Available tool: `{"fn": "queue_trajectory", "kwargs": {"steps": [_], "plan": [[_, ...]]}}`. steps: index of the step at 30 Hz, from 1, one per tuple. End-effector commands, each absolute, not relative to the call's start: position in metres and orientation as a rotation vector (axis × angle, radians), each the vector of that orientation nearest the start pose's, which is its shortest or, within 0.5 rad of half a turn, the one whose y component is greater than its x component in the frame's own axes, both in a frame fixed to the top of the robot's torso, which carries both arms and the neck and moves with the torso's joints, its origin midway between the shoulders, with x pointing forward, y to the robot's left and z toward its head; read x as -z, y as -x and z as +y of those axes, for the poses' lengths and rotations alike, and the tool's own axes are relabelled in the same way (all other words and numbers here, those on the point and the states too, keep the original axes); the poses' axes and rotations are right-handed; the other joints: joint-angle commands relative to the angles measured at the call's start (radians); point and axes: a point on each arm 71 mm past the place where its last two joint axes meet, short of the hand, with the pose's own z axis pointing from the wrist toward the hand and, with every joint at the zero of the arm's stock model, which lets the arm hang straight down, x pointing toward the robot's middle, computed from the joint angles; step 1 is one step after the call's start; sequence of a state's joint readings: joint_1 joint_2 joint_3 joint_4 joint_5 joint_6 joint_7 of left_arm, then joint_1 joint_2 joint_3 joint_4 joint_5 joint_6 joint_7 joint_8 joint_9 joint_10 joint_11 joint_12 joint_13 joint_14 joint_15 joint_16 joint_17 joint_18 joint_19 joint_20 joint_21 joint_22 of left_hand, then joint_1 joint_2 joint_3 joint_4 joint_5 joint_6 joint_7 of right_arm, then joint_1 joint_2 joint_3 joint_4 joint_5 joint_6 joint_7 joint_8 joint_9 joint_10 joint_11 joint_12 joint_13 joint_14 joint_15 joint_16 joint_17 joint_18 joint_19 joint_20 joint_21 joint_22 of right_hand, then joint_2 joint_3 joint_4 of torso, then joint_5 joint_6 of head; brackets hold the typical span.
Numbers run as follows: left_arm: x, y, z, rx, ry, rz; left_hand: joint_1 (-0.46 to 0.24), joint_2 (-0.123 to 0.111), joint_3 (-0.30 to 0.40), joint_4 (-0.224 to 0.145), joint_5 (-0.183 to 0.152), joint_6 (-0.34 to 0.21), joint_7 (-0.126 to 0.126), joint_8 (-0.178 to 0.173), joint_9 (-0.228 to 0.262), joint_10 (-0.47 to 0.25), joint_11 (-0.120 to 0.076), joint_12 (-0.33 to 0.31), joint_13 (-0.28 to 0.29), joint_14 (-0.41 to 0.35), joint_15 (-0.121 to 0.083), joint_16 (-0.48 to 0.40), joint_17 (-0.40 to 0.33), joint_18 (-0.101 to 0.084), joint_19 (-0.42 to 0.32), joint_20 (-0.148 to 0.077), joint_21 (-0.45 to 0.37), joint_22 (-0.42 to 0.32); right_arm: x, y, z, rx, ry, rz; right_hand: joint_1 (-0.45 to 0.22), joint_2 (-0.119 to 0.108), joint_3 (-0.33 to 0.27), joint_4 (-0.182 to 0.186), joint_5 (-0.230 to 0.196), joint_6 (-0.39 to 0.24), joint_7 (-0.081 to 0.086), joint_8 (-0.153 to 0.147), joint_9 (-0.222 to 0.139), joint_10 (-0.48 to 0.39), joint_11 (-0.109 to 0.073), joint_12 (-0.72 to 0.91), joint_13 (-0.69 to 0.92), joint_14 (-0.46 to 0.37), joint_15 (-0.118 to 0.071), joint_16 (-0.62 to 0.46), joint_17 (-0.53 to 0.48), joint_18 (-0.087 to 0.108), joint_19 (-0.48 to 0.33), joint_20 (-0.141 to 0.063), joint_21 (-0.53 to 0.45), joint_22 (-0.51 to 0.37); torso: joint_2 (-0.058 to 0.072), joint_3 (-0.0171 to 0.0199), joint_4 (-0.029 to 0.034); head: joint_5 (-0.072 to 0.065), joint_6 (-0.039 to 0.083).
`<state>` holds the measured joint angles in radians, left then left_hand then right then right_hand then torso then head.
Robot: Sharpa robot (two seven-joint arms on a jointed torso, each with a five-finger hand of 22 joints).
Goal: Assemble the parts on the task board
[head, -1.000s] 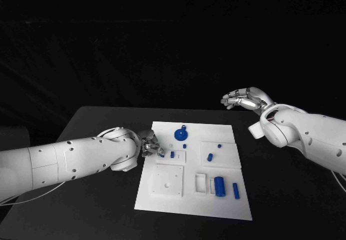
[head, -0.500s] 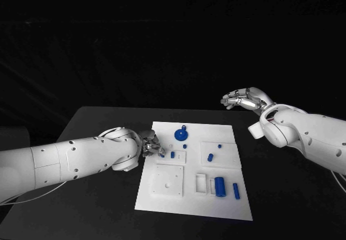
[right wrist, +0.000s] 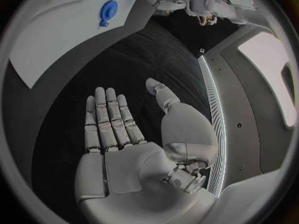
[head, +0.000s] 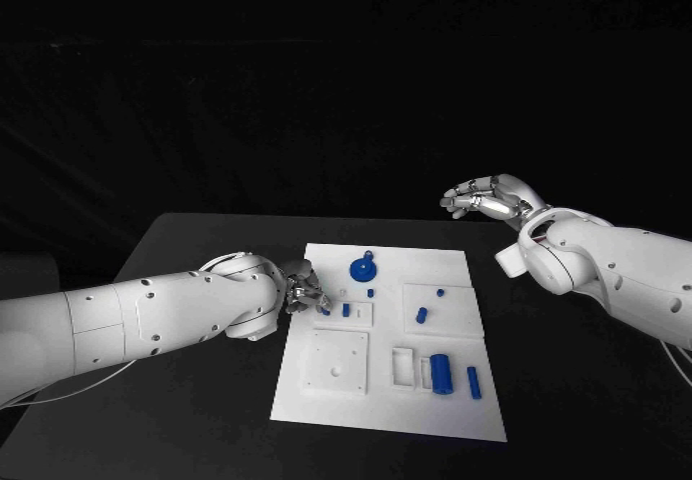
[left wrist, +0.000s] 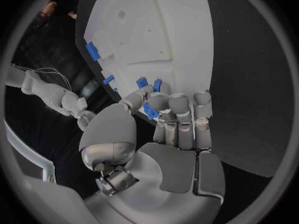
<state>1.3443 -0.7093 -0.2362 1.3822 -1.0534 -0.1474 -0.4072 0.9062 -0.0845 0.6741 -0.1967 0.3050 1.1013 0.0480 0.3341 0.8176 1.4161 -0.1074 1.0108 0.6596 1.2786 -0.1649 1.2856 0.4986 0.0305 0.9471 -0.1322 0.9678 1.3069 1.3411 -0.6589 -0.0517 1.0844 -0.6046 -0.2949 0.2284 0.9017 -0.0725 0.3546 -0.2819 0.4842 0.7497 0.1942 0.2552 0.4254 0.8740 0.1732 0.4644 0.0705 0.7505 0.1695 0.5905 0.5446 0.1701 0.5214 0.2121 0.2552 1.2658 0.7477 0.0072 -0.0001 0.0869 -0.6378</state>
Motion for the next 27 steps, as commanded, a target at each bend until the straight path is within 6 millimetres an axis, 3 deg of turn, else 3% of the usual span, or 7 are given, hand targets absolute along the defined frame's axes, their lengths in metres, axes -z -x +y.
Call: {"fn": "queue_trajectory", "kwargs": {"steps": [1,7,13,15,27], "plan": [[0.2228,-0.5078,0.1949,0.413,0.175,2.140,0.018,0.028,0.008,-0.014,0.006,0.146,-0.066,0.006,0.002,-0.015,-0.021,0.005,-0.001,-0.001,-0.003,0.005,-0.001,-0.004,0.002,-0.126,-0.002,0.002,0.1280,-0.5815,-0.2422,-1.046,-0.531,1.475,0.003,0.002,0.003,0.001,0.004,0.004,0.031,0.003,-0.002,0.003,0.001,-0.004,-0.001,-0.008,0.001,0.005,-0.001,0.009,-0.001,0.005,-0.005,0.001,0.000,-0.0007,0.0000,-0.001,-0.001],[0.2221,-0.5083,0.1941,0.420,0.179,2.129,0.003,0.048,0.004,-0.010,-0.017,0.141,-0.066,0.007,0.007,-0.018,-0.020,0.005,-0.004,-0.002,-0.002,0.006,-0.003,-0.004,0.003,-0.125,-0.003,0.004,0.1281,-0.5814,-0.2421,-1.047,-0.531,1.476,0.002,0.002,0.003,0.001,0.004,0.003,0.031,0.004,-0.002,0.003,0.001,-0.004,-0.001,-0.008,0.001,0.005,-0.002,0.009,-0.001,0.005,-0.006,0.001,0.000,-0.0009,0.0004,-0.002,-0.001],[0.2217,-0.5089,0.1940,0.427,0.188,2.122,-0.016,0.049,0.000,0.001,-0.034,0.142,-0.065,0.008,0.010,-0.017,-0.020,0.008,-0.006,-0.002,-0.003,0.007,-0.005,-0.004,0.004,-0.124,-0.005,0.005,0.1281,-0.5814,-0.2423,-1.047,-0.531,1.476,0.002,0.002,0.003,0.001,0.005,0.003,0.031,0.004,-0.002,0.003,0.001,-0.004,-0.001,-0.008,0.001,0.005,-0.002,0.009,-0.001,0.005,-0.006,0.002,0.000,-0.0008,0.0004,-0.002,-0.002],[0.2210,-0.5095,0.1940,0.430,0.194,2.110,-0.023,0.049,0.001,0.011,-0.059,0.142,-0.066,0.009,0.013,-0.017,-0.021,0.010,-0.007,-0.002,-0.004,0.009,-0.006,-0.003,0.005,-0.125,-0.006,0.007,0.1282,-0.5815,-0.2420,-1.047,-0.531,1.477,0.002,0.002,0.003,0.000,0.005,0.003,0.031,0.004,-0.002,0.003,0.001,-0.004,-0.001,-0.008,0.001,0.005,-0.002,0.009,-0.001,0.005,-0.006,0.002,0.000,-0.0008,0.0004,-0.002,-0.002],[0.2231,-0.5094,0.1938,0.411,0.177,2.143,-0.038,0.058,0.004,0.031,-0.111,0.141,-0.067,0.010,0.017,-0.019,-0.021,0.015,-0.009,-0.003,-0.007,0.012,-0.008,-0.002,0.006,-0.126,-0.008,0.011,0.1281,-0.5814,-0.2422,-1.047,-0.531,1.478,0.002,0.001,0.003,0.000,0.006,0.003,0.031,0.004,-0.002,0.003,0.001,-0.004,-0.001,-0.008,0.002,0.006,-0.003,0.009,-0.001,0.005,-0.007,0.002,0.000,-0.0006,0.0001,-0.004,-0.002]]}}
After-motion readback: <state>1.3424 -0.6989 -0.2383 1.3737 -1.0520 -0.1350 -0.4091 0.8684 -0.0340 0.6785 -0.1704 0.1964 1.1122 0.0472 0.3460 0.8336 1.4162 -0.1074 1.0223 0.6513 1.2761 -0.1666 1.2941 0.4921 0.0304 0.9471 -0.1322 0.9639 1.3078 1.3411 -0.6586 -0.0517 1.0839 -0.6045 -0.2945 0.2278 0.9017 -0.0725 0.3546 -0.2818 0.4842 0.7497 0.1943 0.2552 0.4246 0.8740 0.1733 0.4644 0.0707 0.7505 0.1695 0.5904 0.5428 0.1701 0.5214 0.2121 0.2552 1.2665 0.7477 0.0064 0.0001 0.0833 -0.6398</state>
